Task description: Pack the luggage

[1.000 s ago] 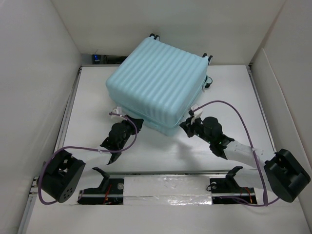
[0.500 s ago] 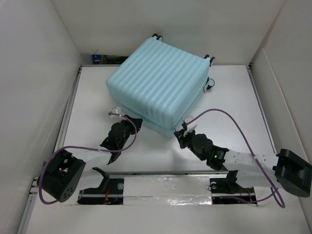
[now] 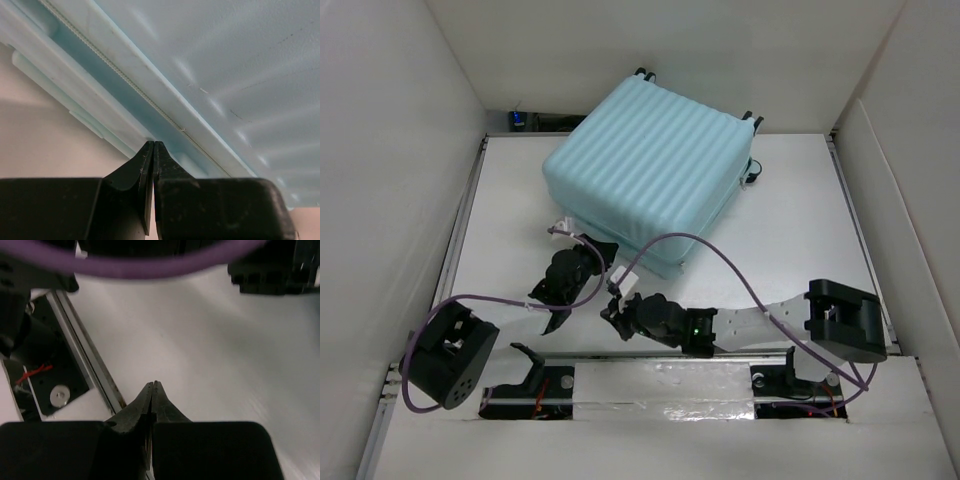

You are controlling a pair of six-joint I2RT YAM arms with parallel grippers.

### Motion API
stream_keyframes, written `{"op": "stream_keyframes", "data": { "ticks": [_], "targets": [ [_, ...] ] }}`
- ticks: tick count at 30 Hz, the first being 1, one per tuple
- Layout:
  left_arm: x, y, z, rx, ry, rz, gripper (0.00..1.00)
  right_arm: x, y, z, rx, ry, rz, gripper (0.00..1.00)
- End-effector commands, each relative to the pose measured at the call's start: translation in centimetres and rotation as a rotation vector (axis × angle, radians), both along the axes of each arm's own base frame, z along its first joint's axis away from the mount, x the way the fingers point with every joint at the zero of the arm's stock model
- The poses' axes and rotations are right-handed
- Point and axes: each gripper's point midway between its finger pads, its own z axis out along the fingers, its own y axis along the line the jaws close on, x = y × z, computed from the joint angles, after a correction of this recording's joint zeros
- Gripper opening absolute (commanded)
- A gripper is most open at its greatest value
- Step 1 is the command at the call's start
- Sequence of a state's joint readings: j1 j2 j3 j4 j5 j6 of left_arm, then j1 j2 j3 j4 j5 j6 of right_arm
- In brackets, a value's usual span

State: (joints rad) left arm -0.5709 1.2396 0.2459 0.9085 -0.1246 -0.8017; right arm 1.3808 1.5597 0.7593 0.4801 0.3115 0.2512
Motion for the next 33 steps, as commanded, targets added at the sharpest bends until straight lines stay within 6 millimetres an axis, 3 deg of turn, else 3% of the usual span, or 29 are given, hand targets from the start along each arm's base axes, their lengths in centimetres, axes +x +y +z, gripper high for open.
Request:
{"op": "stream_keyframes", "data": {
  "ticks": [1,3,4,6,7,8,10,12,13,15,18,21,24,27,33],
  "targets": [
    [-0.6,-2.1,1.8,-0.049,-0.039,-0.096,0.00,2.1,1.7,4.8,0.127,-0.042,-0.090,0.00],
    [-0.7,-1.8,2.1,-0.050,-0.047,-0.086,0.00,2.4,1.4,5.5,0.131,-0.053,-0.113,0.00],
    [-0.8,-1.4,2.1,-0.046,-0.048,-0.074,0.00,2.5,0.7,4.9,0.112,-0.047,-0.127,0.00],
    [-1.0,-1.2,2.2,-0.038,-0.052,-0.068,0.00,3.1,-1.2,4.3,0.111,-0.018,-0.209,0.00],
    [-1.0,-1.1,2.3,-0.038,-0.055,-0.067,0.00,3.2,-2.4,5.2,0.138,-0.004,-0.243,0.00],
    [-1.1,-1.0,2.5,-0.037,-0.061,-0.067,0.00,3.1,-4.3,3.0,0.106,0.029,-0.284,0.00],
    [-1.1,-1.1,2.7,-0.038,-0.063,-0.072,0.00,3.5,-7.1,3.2,0.141,0.045,-0.363,0.12],
    [-1.2,-1.2,2.8,-0.038,-0.063,-0.080,0.00,3.5,-10.0,0.9,0.121,0.093,-0.440,0.24],
    [-1.2,-1.2,2.7,-0.036,-0.063,-0.080,0.00,3.5,-11.0,1.5,0.151,0.108,-0.465,0.34],
    [-1.2,-1.3,2.4,-0.029,-0.056,-0.084,0.00,4.0,-13.7,-0.4,0.126,0.141,-0.562,0.41],
    [-1.2,-1.4,2.2,-0.027,-0.052,-0.092,0.00,5.9,-15.9,-0.7,0.112,0.137,-0.616,0.43],
    [-1.2,-1.6,1.9,-0.024,-0.046,-0.101,0.00,7.6,-17.0,-0.6,0.053,0.097,-0.623,0.43],
    [-1.3,-1.6,1.7,-0.023,-0.043,-0.103,0.00,9.6,-17.8,0.8,0.025,0.043,-0.648,0.43],
    [-1.2,-1.7,1.6,-0.020,-0.041,-0.104,0.00,11.0,-17.4,2.2,0.050,0.019,-0.619,0.46],
    [-1.1,-1.8,1.5,-0.020,-0.041,-0.107,0.00,12.5,-17.0,2.7,0.054,-0.018,-0.620,0.49]
  ]
}}
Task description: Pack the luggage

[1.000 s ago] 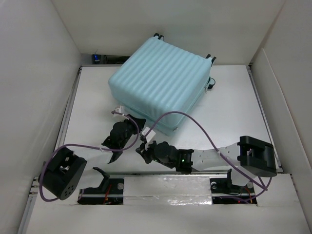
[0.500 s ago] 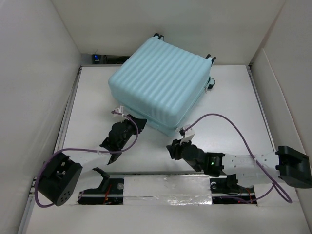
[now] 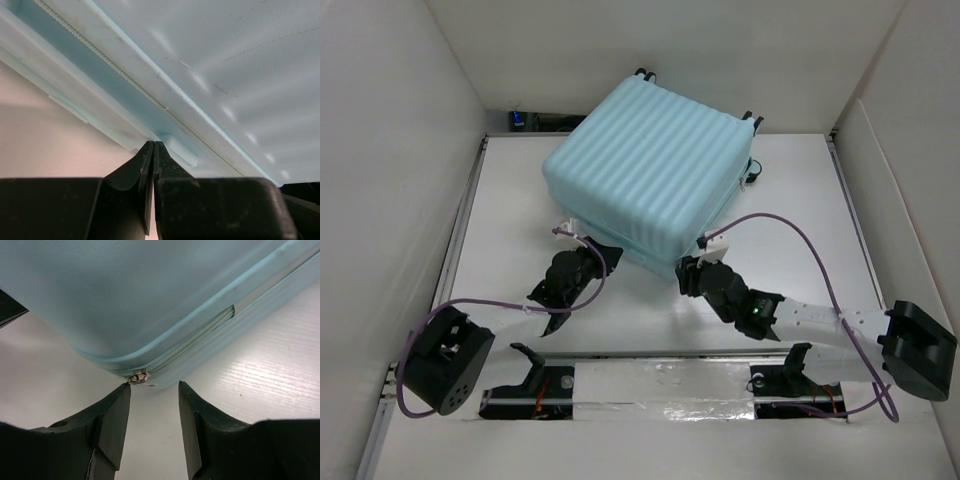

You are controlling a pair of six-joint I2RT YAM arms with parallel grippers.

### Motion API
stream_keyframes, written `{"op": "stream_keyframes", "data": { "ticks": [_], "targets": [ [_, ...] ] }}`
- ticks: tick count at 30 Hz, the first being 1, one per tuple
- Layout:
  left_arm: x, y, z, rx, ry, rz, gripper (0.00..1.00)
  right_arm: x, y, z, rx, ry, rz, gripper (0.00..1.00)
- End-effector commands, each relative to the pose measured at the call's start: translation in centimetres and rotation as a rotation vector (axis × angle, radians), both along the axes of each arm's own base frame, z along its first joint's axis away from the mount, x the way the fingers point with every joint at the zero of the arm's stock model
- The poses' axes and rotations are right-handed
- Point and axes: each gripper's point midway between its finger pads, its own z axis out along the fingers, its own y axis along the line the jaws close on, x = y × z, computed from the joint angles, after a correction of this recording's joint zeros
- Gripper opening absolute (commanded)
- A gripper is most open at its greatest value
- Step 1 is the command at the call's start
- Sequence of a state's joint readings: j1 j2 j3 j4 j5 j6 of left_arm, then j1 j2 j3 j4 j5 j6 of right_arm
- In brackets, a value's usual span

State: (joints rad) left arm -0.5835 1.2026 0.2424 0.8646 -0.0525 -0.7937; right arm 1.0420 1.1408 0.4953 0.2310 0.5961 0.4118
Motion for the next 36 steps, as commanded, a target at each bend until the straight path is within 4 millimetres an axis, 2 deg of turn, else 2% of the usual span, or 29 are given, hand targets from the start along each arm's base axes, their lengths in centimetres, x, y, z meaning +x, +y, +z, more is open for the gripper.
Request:
{"op": "stream_keyframes", "data": {
  "ticks": [1,5,6,9,10,12,13,17,18,19,20,21,23,26,30,31,33,34,35,36],
  "targets": [
    [0.3,-0.7,1.5,-0.019,-0.054,-0.025,0.00,1.0,1.8,3.0,0.040,-0.084,0.046,0.49],
    [0.5,-0.5,1.1,-0.008,-0.026,-0.002,0.01,1.6,2.5,3.8,0.052,-0.114,0.060,0.49],
    [0.6,-0.3,1.0,-0.008,-0.021,0.006,0.20,1.6,2.7,4.0,0.056,-0.117,0.070,0.49],
    [0.6,0.0,0.7,-0.006,-0.008,0.027,0.49,1.8,2.9,4.3,0.067,-0.121,0.062,0.44],
    [0.7,0.1,0.7,-0.005,-0.008,0.032,0.51,1.9,2.7,4.2,0.066,-0.123,0.052,0.36],
    [0.9,0.2,0.8,-0.005,-0.008,0.043,0.55,2.1,2.6,4.4,0.083,-0.135,0.035,0.33],
    [0.9,0.2,0.8,-0.005,-0.006,0.045,0.56,2.2,2.4,4.5,0.087,-0.141,0.020,0.26],
    [1.6,-0.1,1.4,-0.007,-0.018,0.055,0.60,2.4,1.7,4.3,0.096,-0.150,-0.015,0.12],
    [1.7,-0.1,1.4,-0.004,-0.017,0.056,0.58,2.3,1.6,4.3,0.102,-0.148,-0.018,0.09],
    [2.1,-0.3,1.5,-0.002,-0.020,0.057,0.49,2.1,1.3,4.2,0.114,-0.144,-0.023,0.05],
    [2.2,-0.4,1.5,-0.002,-0.020,0.057,0.49,2.1,1.2,4.6,0.124,-0.151,-0.025,0.03],
    [2.4,-0.5,1.6,-0.003,-0.023,0.055,0.36,2.0,1.0,4.3,0.128,-0.144,-0.030,0.02],
    [2.8,-0.9,1.5,-0.005,-0.022,0.051,0.26,1.7,0.9,4.3,0.139,-0.142,-0.018,0.00],
    [3.1,-1.4,1.6,-0.014,-0.027,0.039,0.00,0.6,2.0,3.6,0.133,-0.124,0.045,0.00],
    [3.0,-1.9,2.3,-0.044,-0.055,0.014,0.00,-2.0,5.4,2.8,0.133,-0.101,0.167,0.00],
    [3.0,-1.9,2.3,-0.046,-0.056,0.015,0.00,-3.3,6.8,2.8,0.139,-0.096,0.221,0.00],
    [2.7,-2.2,2.4,-0.046,-0.059,0.006,0.00,-4.4,8.9,3.5,0.155,-0.095,0.273,0.00],
    [2.5,-2.4,2.4,-0.047,-0.059,-0.003,0.00,-5.1,10.0,2.9,0.139,-0.080,0.307,0.00],
    [2.6,-2.4,2.4,-0.044,-0.059,0.000,0.00,-6.0,11.8,4.0,0.161,-0.087,0.350,0.00],
    [2.4,-2.8,2.4,-0.044,-0.059,-0.009,0.00,-6.6,12.7,4.3,0.164,-0.091,0.375,0.00]
  ]
}}
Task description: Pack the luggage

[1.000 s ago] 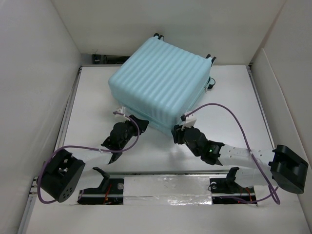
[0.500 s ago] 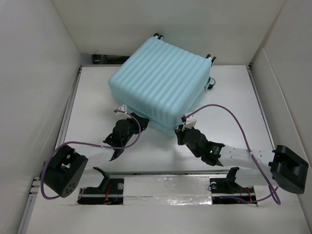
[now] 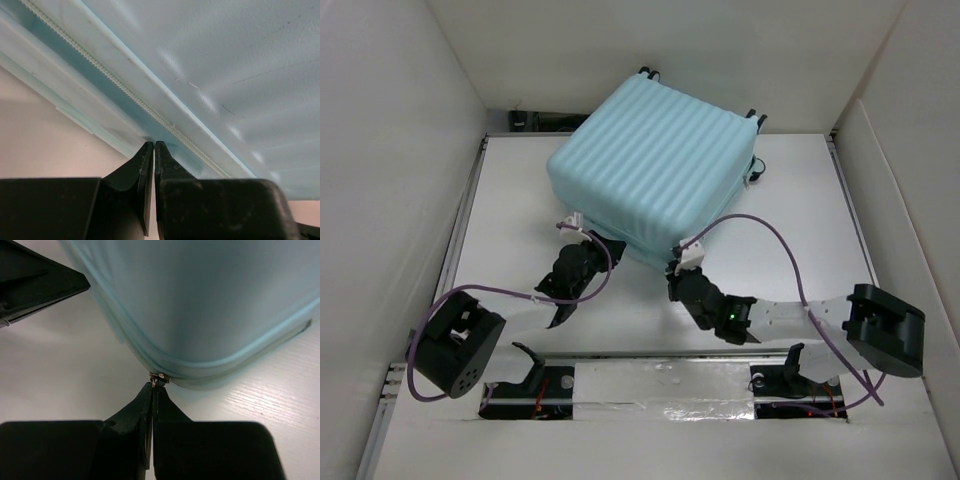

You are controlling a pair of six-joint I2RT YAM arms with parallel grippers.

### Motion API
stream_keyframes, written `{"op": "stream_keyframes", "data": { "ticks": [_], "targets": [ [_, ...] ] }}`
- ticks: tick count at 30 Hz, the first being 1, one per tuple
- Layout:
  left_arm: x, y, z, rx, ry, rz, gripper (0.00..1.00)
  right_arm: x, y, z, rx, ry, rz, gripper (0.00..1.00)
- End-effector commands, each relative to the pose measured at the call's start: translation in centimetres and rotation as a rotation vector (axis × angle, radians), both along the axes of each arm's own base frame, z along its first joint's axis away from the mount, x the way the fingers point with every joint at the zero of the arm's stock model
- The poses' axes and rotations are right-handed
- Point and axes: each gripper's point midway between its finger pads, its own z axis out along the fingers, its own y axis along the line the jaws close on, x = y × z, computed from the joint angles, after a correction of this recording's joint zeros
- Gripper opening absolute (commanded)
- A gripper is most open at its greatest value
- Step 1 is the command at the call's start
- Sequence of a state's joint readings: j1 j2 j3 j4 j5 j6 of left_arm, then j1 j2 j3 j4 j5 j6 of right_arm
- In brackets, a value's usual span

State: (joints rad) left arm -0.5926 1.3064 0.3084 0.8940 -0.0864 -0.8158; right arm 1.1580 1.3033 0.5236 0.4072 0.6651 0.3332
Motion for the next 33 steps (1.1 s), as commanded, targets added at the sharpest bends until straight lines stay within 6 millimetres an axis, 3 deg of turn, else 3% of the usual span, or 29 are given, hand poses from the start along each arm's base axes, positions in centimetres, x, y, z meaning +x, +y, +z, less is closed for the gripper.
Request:
{"op": "stream_keyframes", "data": {
  "ticks": [1,3,5,7,13,14,18,22,24,25,26,27,28,29,30,32,33],
  "targets": [
    [0.4,-2.3,2.4,-0.035,-0.072,-0.050,0.00,-5.9,9.5,4.3,0.177,-0.001,0.313,0.00],
    [0.2,-2.8,2.4,-0.032,-0.074,-0.063,0.00,-6.7,11.3,5.8,0.185,-0.022,0.344,0.00],
    [0.1,-3.1,2.4,-0.032,-0.075,-0.074,0.00,-6.5,11.9,6.2,0.175,-0.029,0.343,0.00],
    [-0.1,-3.3,2.4,-0.038,-0.075,-0.089,0.00,-6.1,12.7,8.0,0.191,-0.061,0.341,0.00],
    [-0.9,-3.2,2.0,-0.047,-0.075,-0.111,0.00,-1.6,13.7,9.8,0.257,-0.086,0.281,0.00],
    [-1.1,-3.2,1.9,-0.052,-0.078,-0.112,0.00,-1.5,14.3,11.0,0.310,-0.099,0.282,0.00],
    [-1.1,-3.0,1.7,-0.040,-0.081,-0.108,0.00,-0.3,14.8,11.4,0.388,-0.091,0.222,0.00],
    [-1.2,-2.8,2.0,-0.028,-0.100,-0.109,0.00,-1.1,14.3,11.3,0.405,-0.097,0.231,0.02],
    [-1.0,-2.5,2.3,-0.008,-0.099,-0.097,0.00,-2.0,13.4,9.1,0.319,-0.046,0.229,0.16],
    [-0.9,-2.3,2.4,0.004,-0.100,-0.087,0.00,-2.0,12.5,8.4,0.301,-0.037,0.211,0.42],
    [-0.8,-1.5,2.6,0.020,-0.108,-0.055,0.00,-3.0,11.0,7.7,0.294,-0.014,0.218,0.52],
    [-0.9,-1.3,2.8,0.023,-0.106,-0.047,0.00,-3.6,10.9,9.1,0.328,-0.018,0.231,0.60],
    [-0.5,0.1,3.2,0.023,-0.108,-0.011,0.09,-4.3,9.4,8.7,0.333,0.001,0.238,0.69],
    [-0.2,0.8,3.6,0.021,-0.112,0.008,0.10,-4.7,8.7,8.4,0.323,0.008,0.246,0.72],
    [0.0,1.4,3.9,0.031,-0.117,0.024,0.29,-5.0,8.1,8.3,0.326,0.018,0.248,0.73],
    [0.5,3.2,5.6,0.044,-0.136,0.076,0.44,-5.8,6.8,7.1,0.284,0.045,0.252,0.75],
    [0.7,4.0,6.2,0.061,-0.150,0.107,0.53,-5.9,6.0,8.4,0.308,0.037,0.247,0.75]
  ]
}}
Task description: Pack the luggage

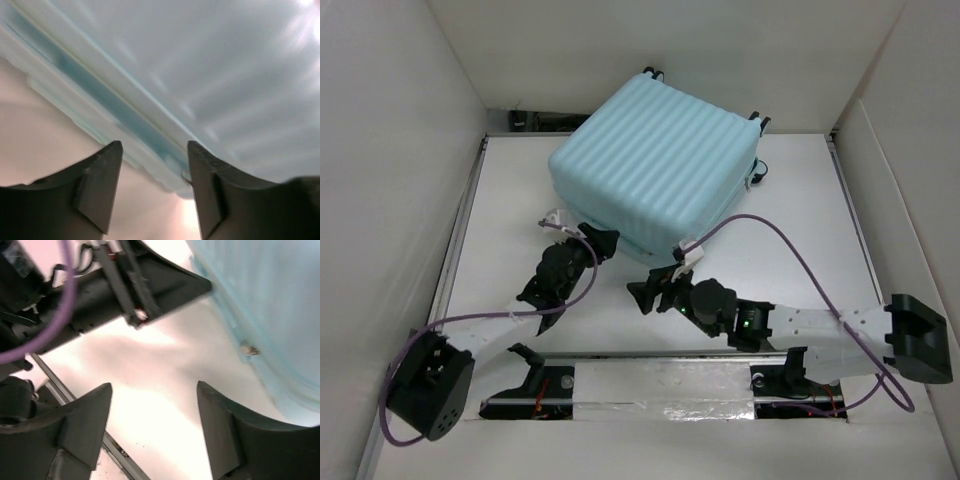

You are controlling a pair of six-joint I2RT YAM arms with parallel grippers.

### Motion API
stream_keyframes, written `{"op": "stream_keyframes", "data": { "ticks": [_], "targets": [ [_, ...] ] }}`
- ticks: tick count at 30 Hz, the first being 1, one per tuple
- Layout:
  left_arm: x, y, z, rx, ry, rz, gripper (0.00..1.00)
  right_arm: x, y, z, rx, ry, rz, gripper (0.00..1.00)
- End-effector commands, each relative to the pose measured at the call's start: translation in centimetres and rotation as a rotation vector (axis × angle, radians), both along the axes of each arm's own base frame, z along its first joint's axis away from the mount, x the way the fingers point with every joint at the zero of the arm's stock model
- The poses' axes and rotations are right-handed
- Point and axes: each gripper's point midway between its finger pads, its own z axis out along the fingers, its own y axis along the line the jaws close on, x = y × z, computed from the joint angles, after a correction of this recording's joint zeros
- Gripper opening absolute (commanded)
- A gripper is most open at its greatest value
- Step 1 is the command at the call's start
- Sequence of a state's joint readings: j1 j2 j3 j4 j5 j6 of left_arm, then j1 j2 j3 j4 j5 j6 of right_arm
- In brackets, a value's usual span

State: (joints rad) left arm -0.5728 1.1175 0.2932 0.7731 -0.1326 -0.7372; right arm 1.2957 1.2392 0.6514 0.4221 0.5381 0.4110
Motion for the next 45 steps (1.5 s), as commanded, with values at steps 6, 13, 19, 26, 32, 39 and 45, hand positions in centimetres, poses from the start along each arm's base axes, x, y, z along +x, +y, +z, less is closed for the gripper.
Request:
{"op": "stream_keyframes", "data": {
  "ticks": [6,13,19,26,32,39,45],
  "targets": [
    [2.6,8.3,10.2,-0.044,-0.174,0.293,0.63,1.1,-5.9,4.3,0.042,-0.041,-0.091,0.14],
    [8.6,12.9,16.0,-0.302,-0.219,0.342,0.66,8.9,-16.9,7.5,0.096,-0.096,-0.443,0.00],
    [17.2,15.7,15.2,-0.260,-0.084,0.433,0.68,14.4,-23.2,4.8,0.103,-0.032,-0.603,0.00],
    [26.2,18.8,8.3,-0.068,0.168,0.428,0.73,20.9,-26.8,1.6,0.042,0.061,-0.702,0.00],
    [31.9,18.0,5.2,0.068,0.286,0.258,0.74,24.7,-28.0,-0.5,0.016,0.106,-0.696,0.00],
    [33.7,13.6,1.8,-0.024,0.329,0.086,0.74,29.7,-29.6,-3.9,-0.001,0.194,-0.697,0.00],
    [29.5,9.5,3.8,-0.047,0.196,0.103,0.72,33.0,-27.3,-4.5,-0.048,0.222,-0.538,0.00]
  ]
}}
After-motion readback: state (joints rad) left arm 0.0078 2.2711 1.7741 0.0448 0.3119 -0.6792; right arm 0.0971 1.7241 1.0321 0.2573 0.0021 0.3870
